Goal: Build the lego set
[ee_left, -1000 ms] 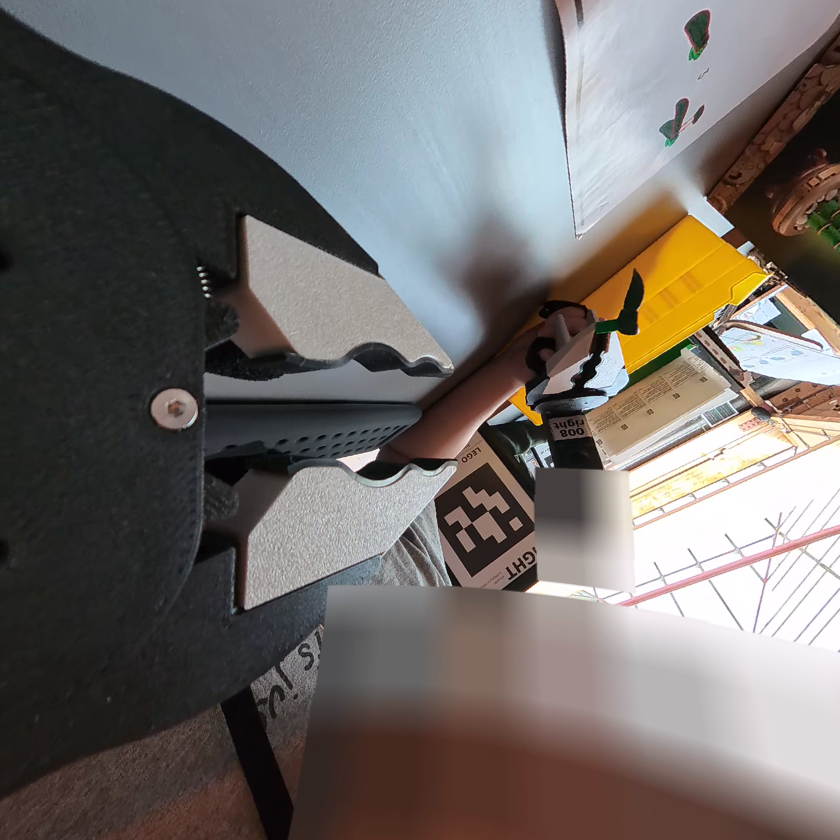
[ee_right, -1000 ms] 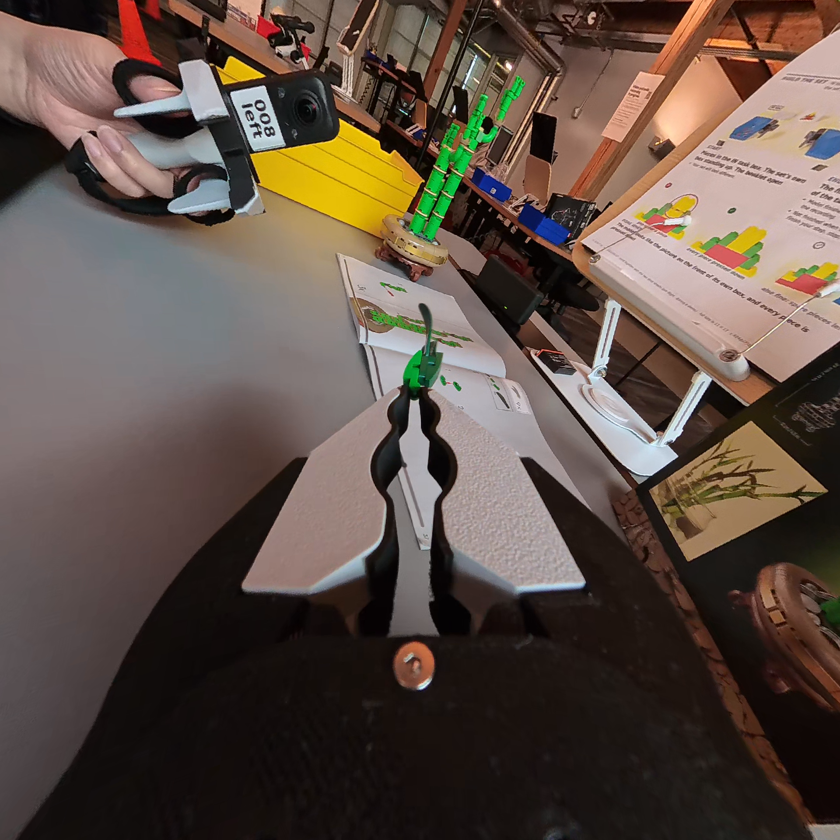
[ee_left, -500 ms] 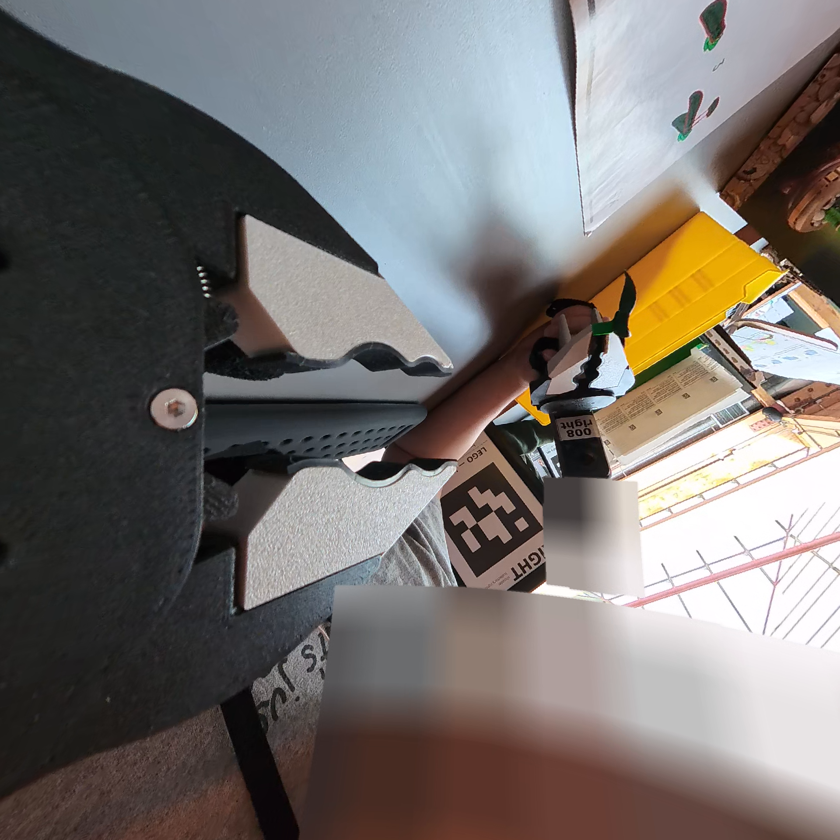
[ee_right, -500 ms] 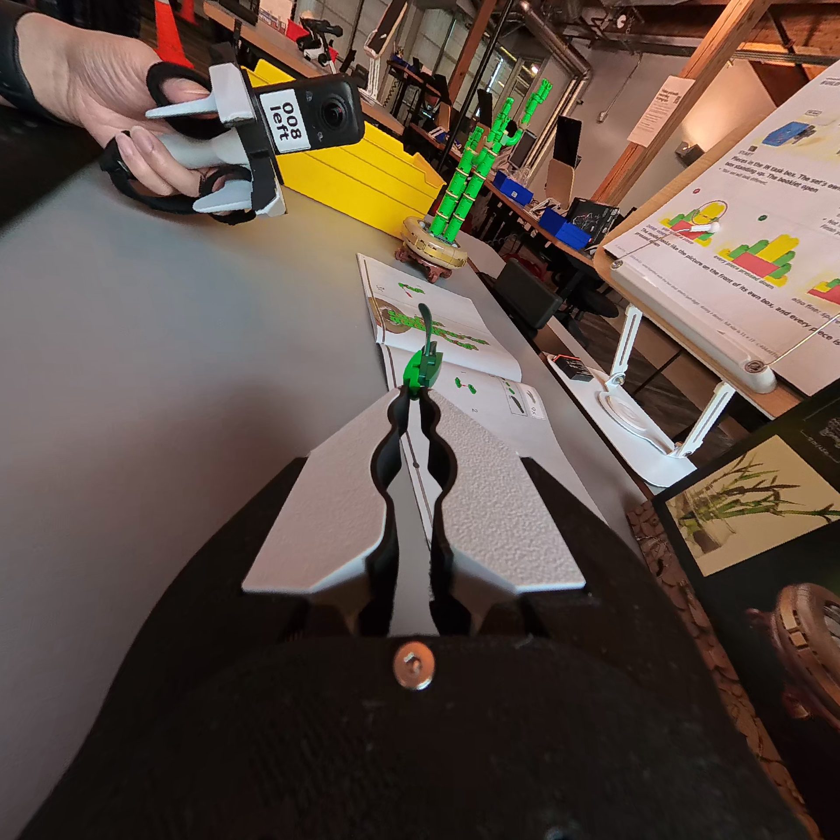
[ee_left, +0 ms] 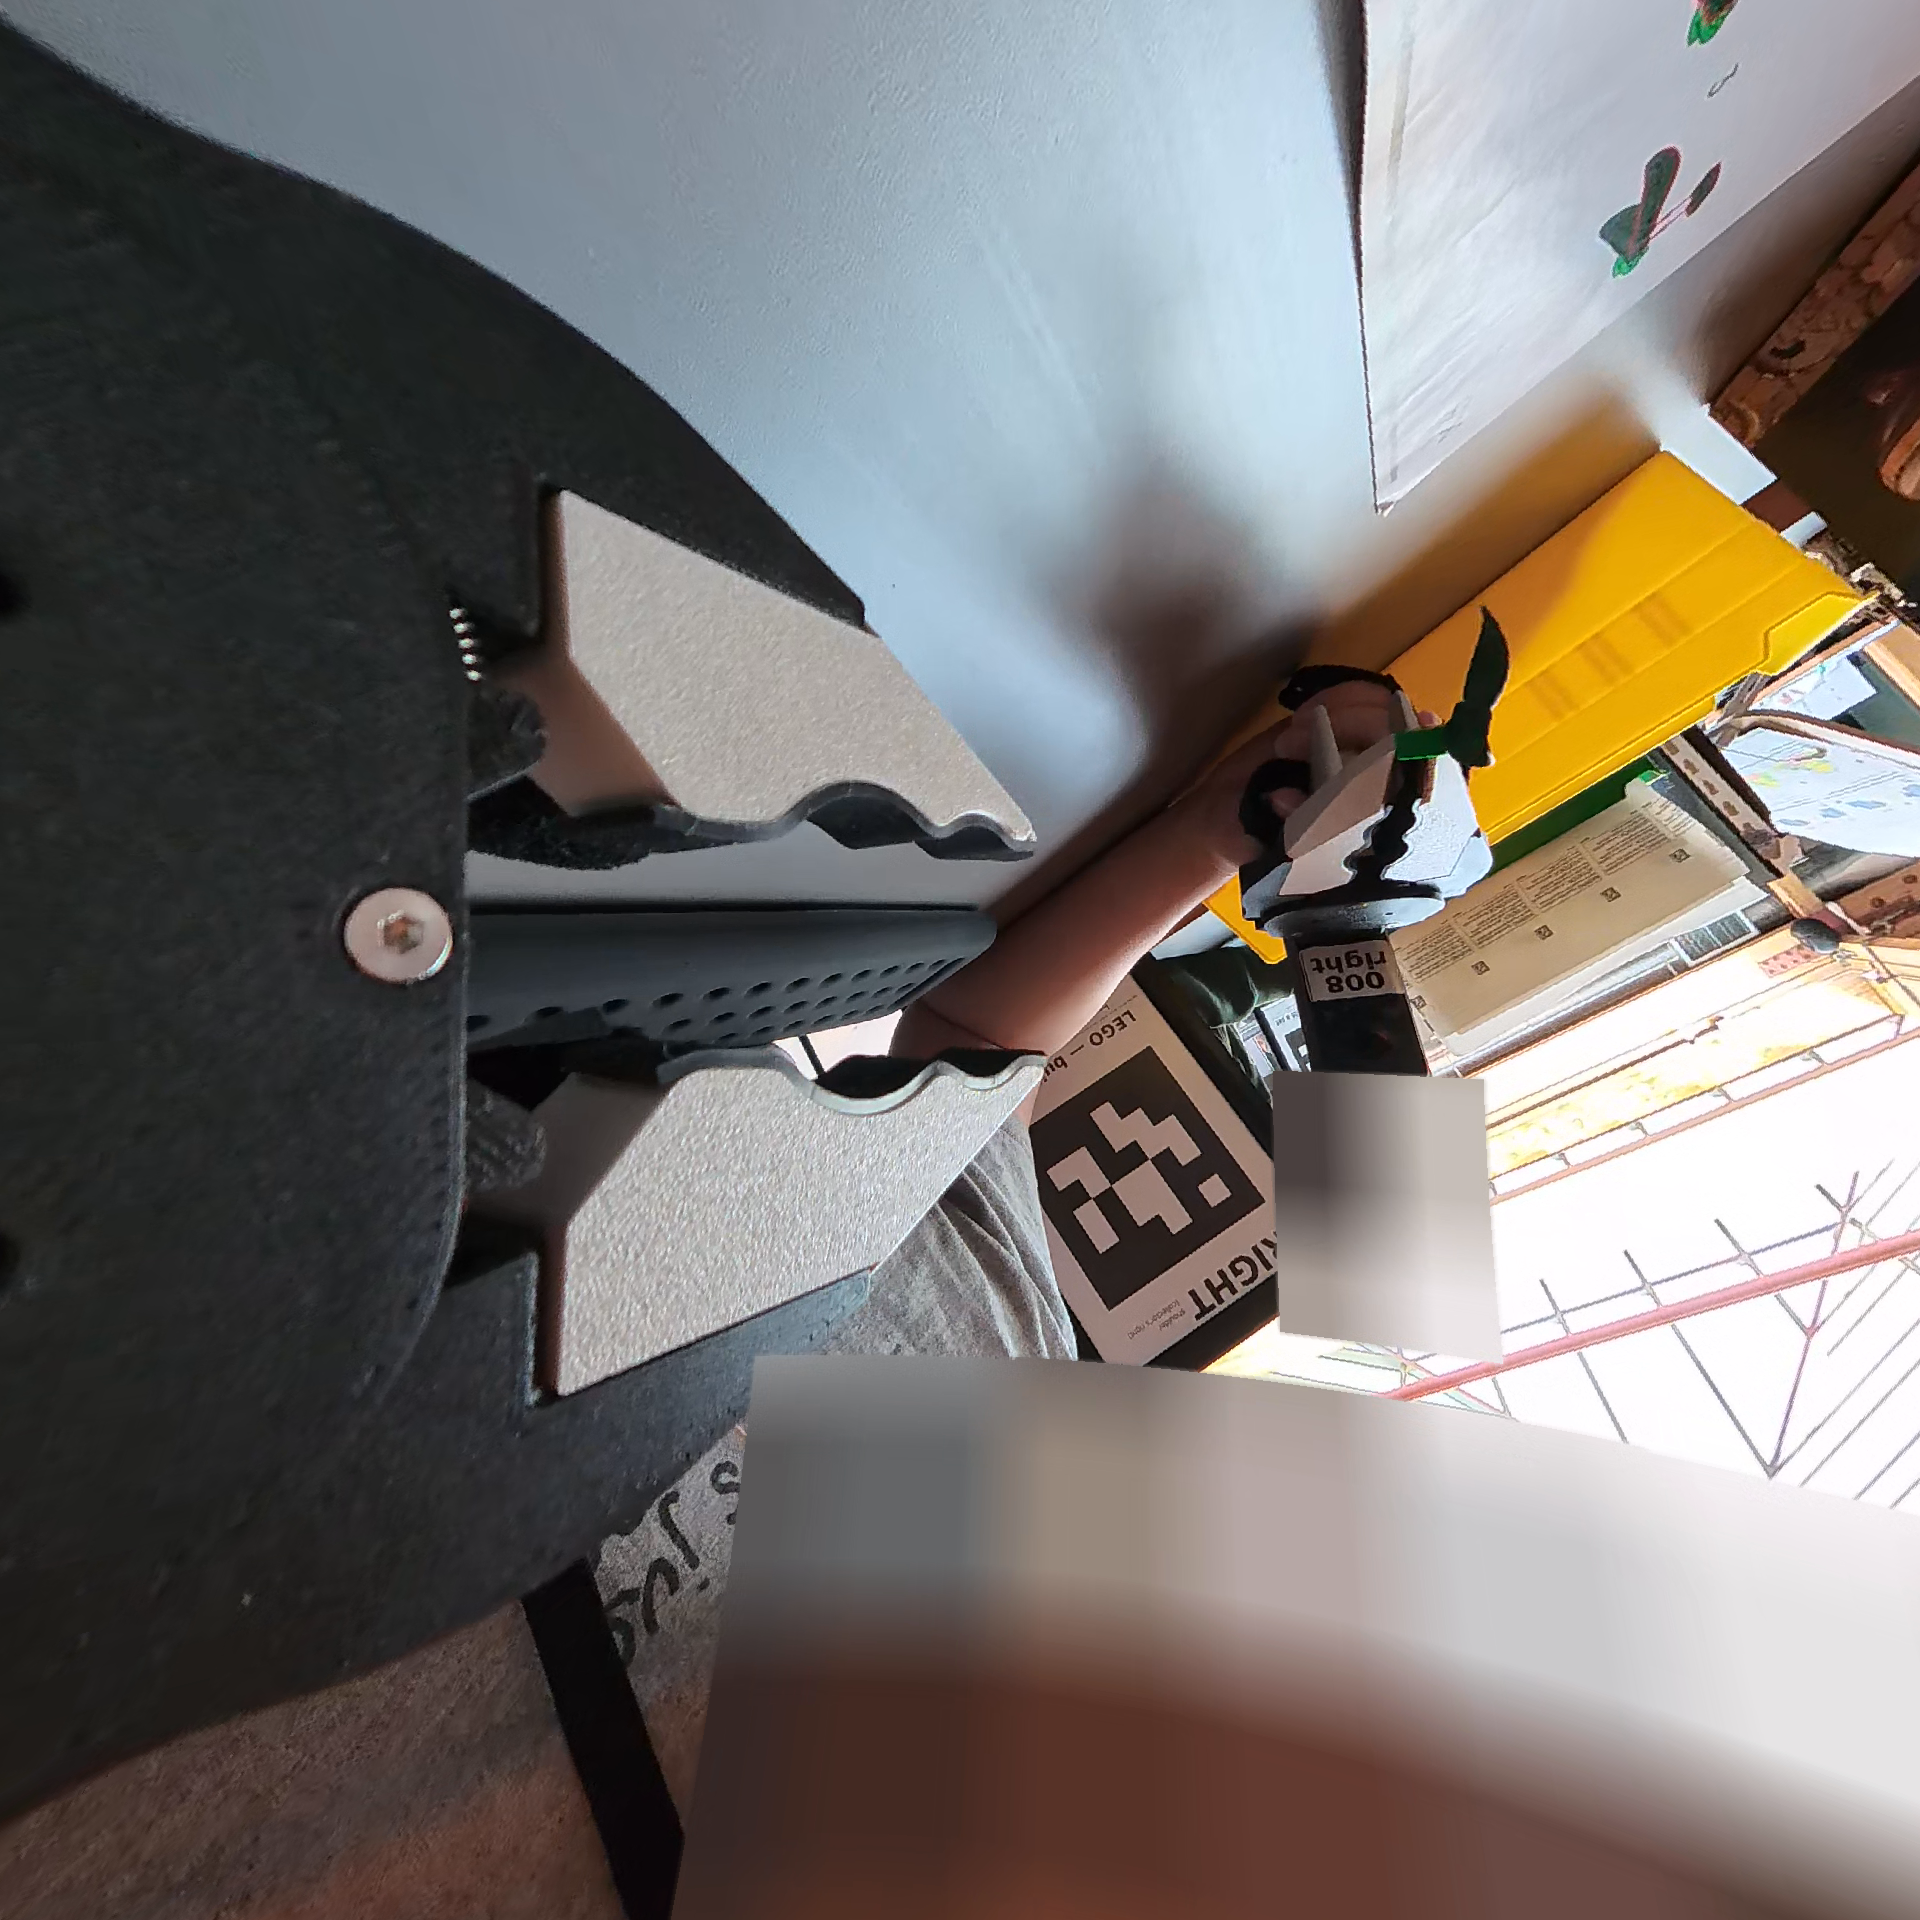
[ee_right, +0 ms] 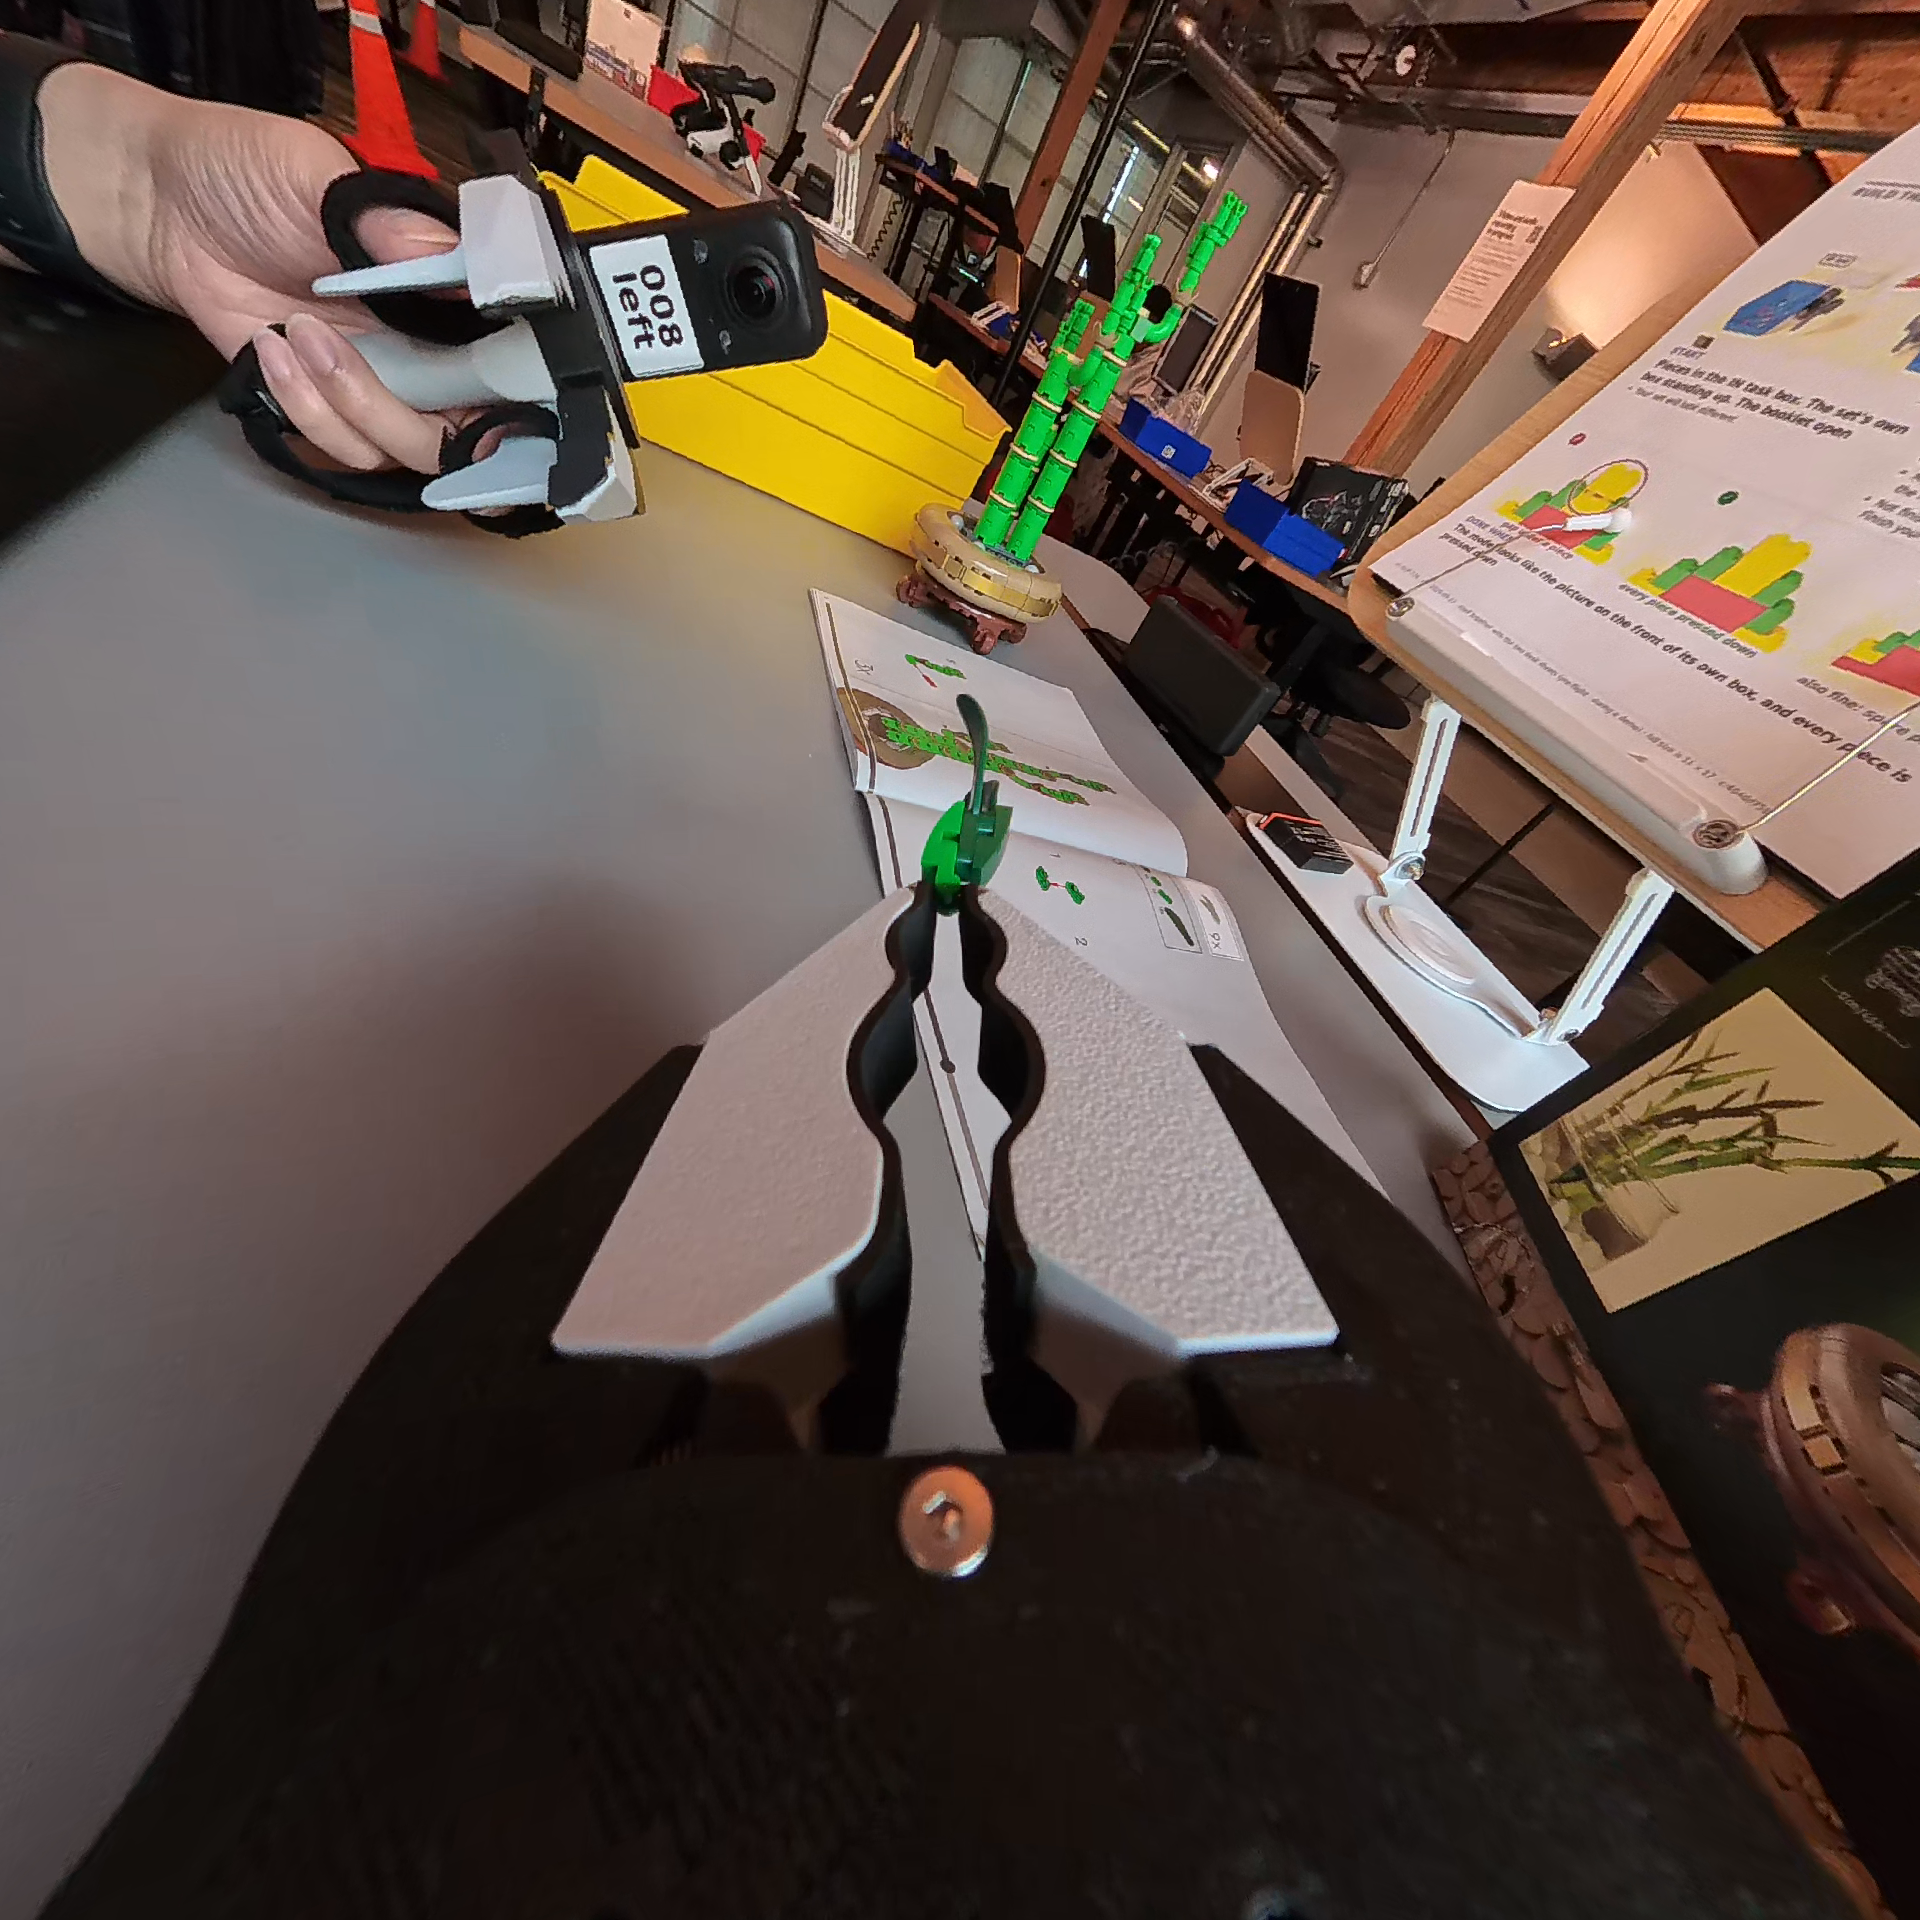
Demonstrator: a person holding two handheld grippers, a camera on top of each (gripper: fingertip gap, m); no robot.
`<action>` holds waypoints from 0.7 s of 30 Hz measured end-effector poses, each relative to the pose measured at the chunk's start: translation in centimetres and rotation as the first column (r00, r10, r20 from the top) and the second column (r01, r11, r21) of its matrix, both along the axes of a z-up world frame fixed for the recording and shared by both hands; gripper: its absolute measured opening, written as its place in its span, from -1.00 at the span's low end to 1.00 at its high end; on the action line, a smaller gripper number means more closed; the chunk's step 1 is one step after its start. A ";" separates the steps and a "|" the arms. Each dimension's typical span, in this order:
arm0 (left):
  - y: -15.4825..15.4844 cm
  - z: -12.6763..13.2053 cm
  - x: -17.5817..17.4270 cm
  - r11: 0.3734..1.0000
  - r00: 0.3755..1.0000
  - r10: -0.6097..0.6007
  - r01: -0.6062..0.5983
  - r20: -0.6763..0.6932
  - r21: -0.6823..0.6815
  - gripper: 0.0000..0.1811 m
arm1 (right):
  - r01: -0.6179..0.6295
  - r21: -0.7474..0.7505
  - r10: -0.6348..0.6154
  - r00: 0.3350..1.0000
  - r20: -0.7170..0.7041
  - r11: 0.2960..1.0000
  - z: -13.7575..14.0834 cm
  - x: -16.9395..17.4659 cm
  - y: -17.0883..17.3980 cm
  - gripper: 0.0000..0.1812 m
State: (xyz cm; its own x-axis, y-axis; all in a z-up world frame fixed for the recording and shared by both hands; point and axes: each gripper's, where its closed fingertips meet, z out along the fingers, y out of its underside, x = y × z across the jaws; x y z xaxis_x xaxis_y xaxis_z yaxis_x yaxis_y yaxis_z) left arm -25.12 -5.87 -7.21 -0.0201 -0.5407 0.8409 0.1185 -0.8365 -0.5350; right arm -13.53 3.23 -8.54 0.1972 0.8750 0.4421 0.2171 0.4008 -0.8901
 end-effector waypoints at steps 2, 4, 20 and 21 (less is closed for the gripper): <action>0.0 0.0 0.0 1.000 1.000 -0.001 0.001 0.000 -0.001 -0.62 | 0.001 0.002 -0.001 1.000 0.003 1.000 0.0 0.0 0.0 -0.97; 0.0 -0.1 0.0 1.000 1.000 -0.002 0.002 -0.001 -0.003 -0.62 | 0.001 0.005 -0.001 1.000 0.005 1.000 -0.1 0.0 0.0 -0.97; -0.2 -0.3 0.2 1.000 1.000 -0.014 0.014 -0.016 0.000 -0.62 | -0.007 0.064 0.002 0.997 0.079 0.998 -1.1 -0.5 -0.6 -0.97; -0.2 -0.4 0.2 1.000 1.000 -0.014 0.014 -0.020 -0.001 -0.62 | -0.006 0.062 0.001 0.997 0.077 0.998 -1.1 -0.5 -0.6 -0.98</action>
State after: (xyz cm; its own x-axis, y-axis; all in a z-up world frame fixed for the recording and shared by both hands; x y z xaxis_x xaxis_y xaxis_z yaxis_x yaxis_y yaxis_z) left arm -24.87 -6.03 -7.61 -0.0104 -0.5396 0.8418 0.0961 -0.8385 -0.5363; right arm -14.06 2.68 -9.62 0.1574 0.8460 0.5094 0.2822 0.4558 -0.8442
